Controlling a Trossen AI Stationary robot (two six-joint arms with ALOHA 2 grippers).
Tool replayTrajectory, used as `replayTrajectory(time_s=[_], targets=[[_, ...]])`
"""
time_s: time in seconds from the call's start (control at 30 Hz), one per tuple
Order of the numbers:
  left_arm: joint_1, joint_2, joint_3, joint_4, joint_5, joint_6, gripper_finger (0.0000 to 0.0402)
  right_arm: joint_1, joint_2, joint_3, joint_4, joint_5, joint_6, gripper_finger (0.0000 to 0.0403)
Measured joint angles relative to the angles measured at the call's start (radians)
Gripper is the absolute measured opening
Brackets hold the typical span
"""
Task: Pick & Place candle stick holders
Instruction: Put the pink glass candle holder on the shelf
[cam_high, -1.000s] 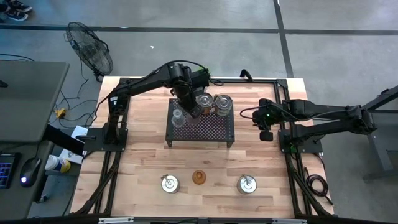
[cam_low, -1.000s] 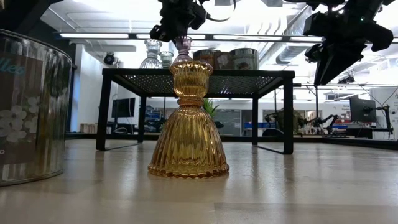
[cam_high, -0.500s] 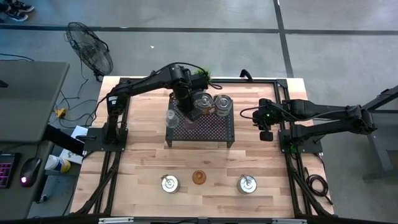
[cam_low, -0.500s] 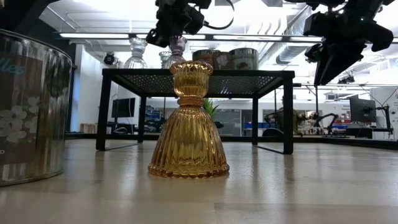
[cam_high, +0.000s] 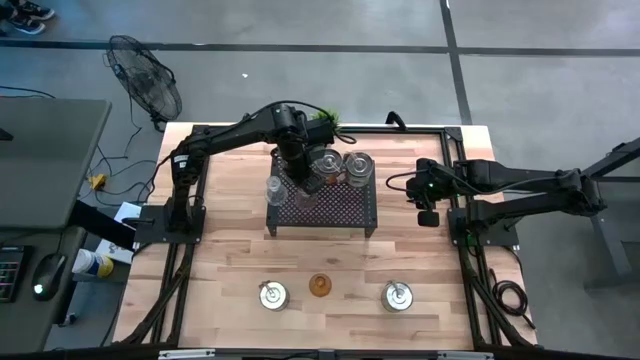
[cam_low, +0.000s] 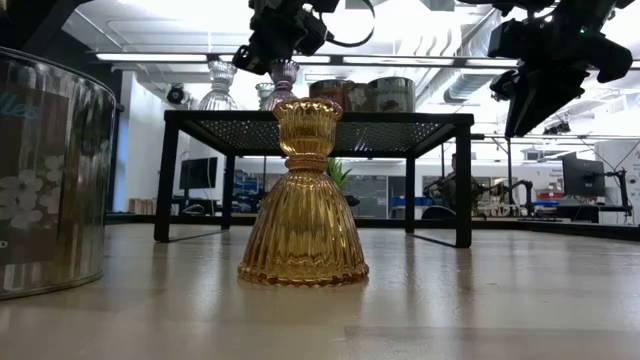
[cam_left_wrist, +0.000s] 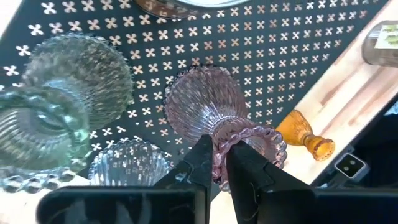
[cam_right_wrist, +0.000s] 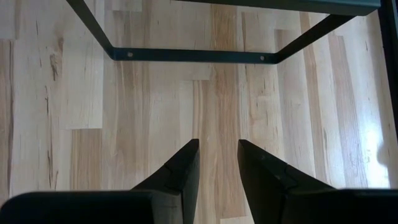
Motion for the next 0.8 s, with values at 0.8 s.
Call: replayTrajectory(time_s=[0.8], targets=[[0.000, 0.006, 0.074, -0.001, -0.019, -0.050, 0.0074, 0.000, 0.000, 0.000, 0.000, 0.000, 0.000, 0.0101]])
